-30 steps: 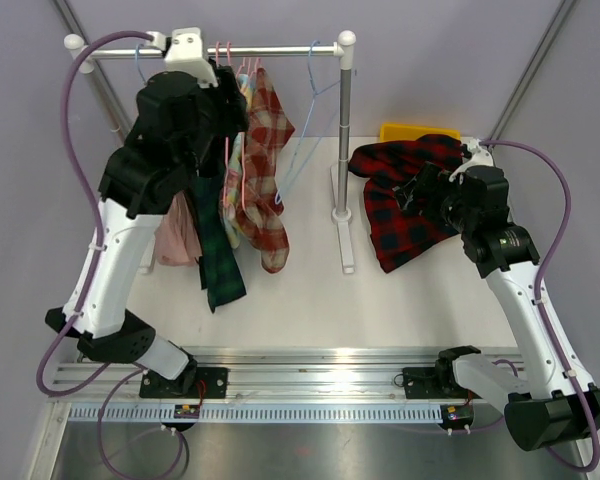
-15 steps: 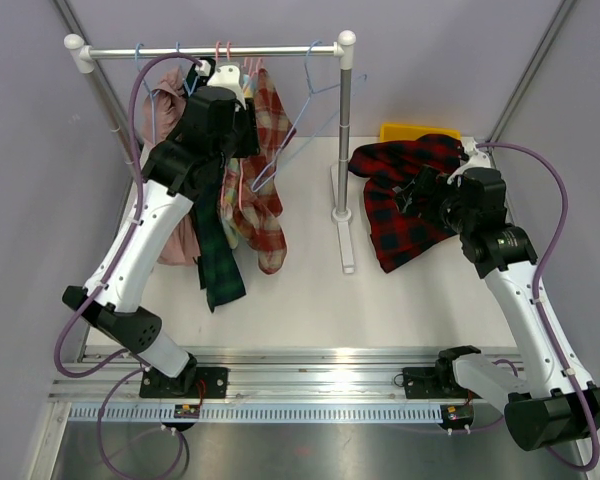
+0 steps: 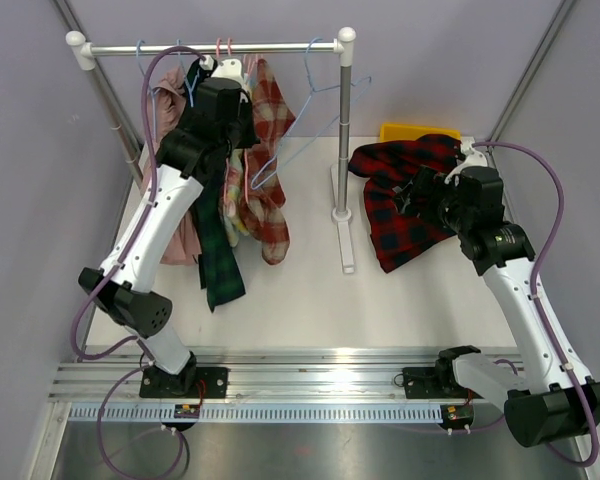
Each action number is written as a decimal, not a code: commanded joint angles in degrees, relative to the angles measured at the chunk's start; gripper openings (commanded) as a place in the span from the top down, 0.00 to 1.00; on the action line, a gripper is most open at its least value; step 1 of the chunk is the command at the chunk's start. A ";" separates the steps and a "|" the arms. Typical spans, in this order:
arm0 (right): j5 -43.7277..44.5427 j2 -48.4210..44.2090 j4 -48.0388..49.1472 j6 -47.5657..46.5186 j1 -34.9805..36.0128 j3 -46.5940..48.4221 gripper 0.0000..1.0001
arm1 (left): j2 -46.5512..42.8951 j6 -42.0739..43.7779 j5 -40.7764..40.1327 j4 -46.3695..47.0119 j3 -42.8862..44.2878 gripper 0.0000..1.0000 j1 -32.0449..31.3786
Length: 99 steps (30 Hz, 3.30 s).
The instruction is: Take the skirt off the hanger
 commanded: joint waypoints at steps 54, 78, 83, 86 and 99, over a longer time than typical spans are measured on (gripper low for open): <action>43.79 3.20 -0.07 10.73 81.48 -3.59 1.00 | -10.26 8.22 -11.39 -9.76 23.28 1.00 -1.84; 69.38 11.01 -38.51 51.77 98.64 1.75 1.00 | -17.45 6.66 -6.75 -12.75 14.53 1.00 -1.66; 84.21 12.85 -61.00 59.65 98.11 18.09 1.00 | -26.84 2.60 -5.06 -8.88 -4.87 1.00 -5.88; 90.55 10.58 -60.65 49.45 94.78 26.53 1.00 | -28.53 0.14 -5.85 -9.40 -7.73 1.00 -10.18; 76.25 -6.84 16.74 -59.87 72.45 26.10 1.00 | -21.69 1.54 -10.51 -9.14 -4.40 1.00 -16.35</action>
